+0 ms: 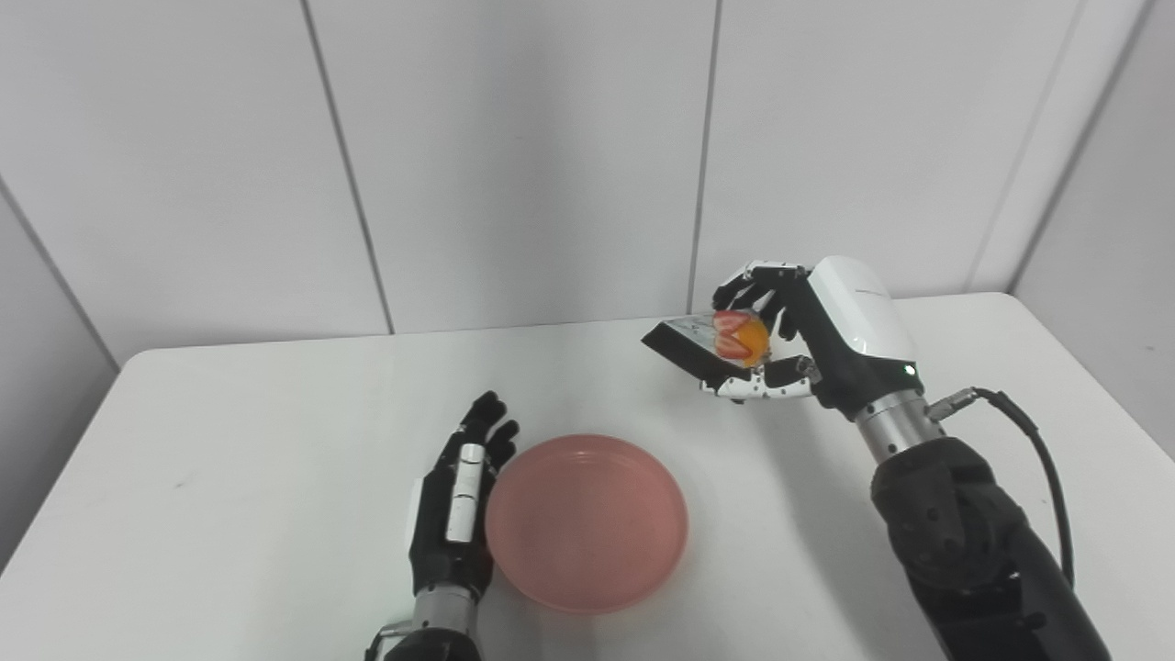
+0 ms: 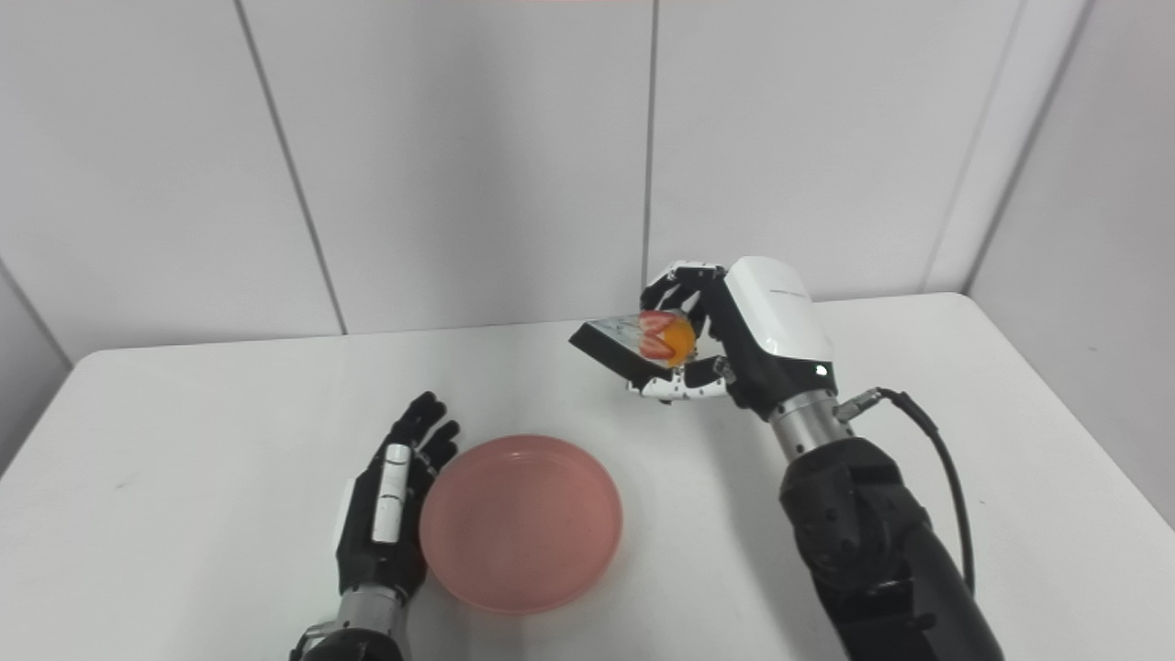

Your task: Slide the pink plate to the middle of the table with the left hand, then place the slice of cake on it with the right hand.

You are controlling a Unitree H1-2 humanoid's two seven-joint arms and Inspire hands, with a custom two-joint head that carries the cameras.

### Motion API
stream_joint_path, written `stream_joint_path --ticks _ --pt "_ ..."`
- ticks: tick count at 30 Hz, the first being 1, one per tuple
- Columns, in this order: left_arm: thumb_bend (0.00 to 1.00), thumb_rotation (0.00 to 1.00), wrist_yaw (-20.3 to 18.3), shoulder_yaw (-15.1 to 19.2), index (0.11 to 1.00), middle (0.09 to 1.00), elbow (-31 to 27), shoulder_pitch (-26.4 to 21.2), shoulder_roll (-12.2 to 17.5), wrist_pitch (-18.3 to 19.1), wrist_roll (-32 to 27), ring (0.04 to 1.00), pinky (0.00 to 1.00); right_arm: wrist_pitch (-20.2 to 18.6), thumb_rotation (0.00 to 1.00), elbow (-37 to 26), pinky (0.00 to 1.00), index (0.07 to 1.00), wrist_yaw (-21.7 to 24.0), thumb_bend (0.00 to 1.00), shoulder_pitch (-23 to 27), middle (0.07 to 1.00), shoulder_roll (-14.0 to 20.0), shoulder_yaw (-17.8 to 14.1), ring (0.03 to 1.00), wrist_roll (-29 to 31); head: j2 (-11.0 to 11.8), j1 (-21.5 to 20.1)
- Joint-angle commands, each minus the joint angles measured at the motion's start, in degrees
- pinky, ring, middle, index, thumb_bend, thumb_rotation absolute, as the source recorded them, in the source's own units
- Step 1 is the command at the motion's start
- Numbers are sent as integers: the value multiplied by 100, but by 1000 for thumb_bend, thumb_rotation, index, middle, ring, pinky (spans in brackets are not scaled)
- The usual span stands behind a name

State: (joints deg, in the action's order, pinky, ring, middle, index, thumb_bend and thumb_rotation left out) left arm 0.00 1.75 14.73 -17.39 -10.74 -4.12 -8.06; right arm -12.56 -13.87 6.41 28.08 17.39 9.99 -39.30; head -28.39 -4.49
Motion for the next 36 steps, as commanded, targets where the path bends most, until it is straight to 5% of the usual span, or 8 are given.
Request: stream_joint_path --ticks 1,18,36 --pt "789 790 284 18 813 883 363 396 -176 230 120 854 899 310 0 -35 343 500 -131 518 195 507 -23 10 419 5 -6 2" --pt "750 829 567 -102 812 882 598 300 -316 84 256 843 797 244 0 465 349 509 77 517 365 499 -569 627 416 -175 -92 259" --pt "743 809 519 -76 801 876 553 340 -259 67 109 852 850 881 0 1525 326 520 -330 518 -114 478 -587 1276 401 -577 -137 224"
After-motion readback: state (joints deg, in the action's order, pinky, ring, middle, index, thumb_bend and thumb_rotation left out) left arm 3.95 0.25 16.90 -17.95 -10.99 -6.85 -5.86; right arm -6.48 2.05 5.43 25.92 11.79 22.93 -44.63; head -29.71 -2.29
